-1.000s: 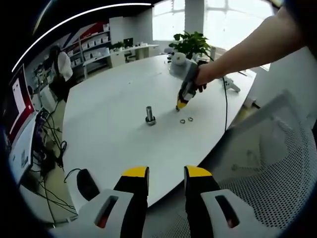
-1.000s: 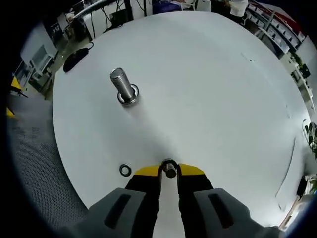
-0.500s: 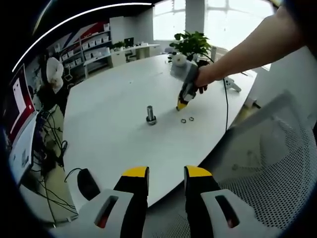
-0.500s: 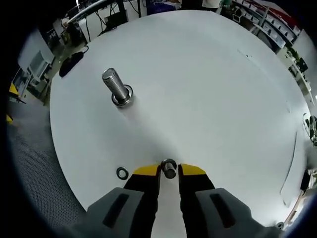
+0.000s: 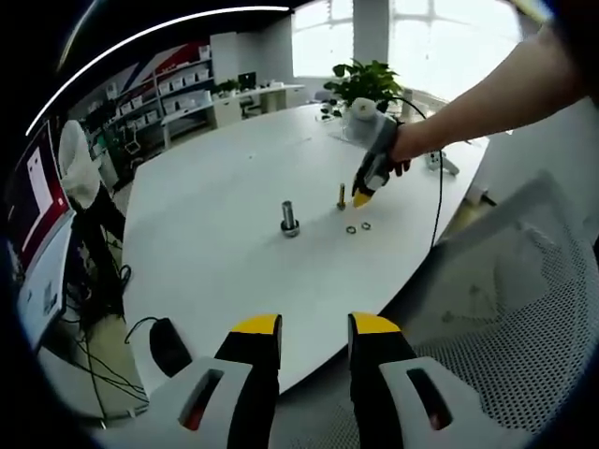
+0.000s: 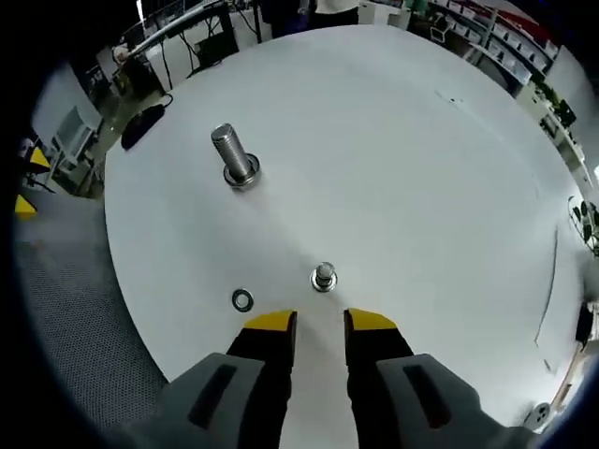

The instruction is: Place the washer onto the threaded stud by aligning its center hole with the stud, sliding it down to the base, and recovering from edge contact or off-axis alignment until the washer reaches the visible bottom stop.

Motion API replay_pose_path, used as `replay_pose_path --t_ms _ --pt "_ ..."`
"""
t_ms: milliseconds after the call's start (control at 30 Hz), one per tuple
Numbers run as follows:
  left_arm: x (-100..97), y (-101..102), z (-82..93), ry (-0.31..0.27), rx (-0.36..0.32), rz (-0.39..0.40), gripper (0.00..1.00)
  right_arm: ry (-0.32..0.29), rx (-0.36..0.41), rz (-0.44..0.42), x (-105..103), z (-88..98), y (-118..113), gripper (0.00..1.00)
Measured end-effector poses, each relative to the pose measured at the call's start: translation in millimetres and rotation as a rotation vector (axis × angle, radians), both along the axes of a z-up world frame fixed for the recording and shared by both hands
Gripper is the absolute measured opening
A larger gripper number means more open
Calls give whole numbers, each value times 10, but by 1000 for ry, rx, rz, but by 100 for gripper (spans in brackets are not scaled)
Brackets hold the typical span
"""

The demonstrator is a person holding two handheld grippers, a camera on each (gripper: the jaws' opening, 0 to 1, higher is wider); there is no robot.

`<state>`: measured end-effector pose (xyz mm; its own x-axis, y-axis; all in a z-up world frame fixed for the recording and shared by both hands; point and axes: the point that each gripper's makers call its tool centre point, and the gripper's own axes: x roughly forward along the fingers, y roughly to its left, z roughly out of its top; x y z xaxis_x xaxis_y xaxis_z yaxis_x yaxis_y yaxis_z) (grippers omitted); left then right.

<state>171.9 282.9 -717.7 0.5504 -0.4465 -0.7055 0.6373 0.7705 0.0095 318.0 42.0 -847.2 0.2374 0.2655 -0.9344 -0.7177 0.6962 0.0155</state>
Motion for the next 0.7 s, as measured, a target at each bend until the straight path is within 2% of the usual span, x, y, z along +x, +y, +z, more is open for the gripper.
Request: replay_pose_path --t_ms 100,400,700 --pt "3 -2 4 -5 3 -2 26 31 16 30 -124 -13 83 23" --pt "8 27 -10 -8 25 9 26 50 -15 143 -330 -73 204 23" --pt "14 62 -50 6 46 23 27 71 -6 144 -426 -181 175 23"
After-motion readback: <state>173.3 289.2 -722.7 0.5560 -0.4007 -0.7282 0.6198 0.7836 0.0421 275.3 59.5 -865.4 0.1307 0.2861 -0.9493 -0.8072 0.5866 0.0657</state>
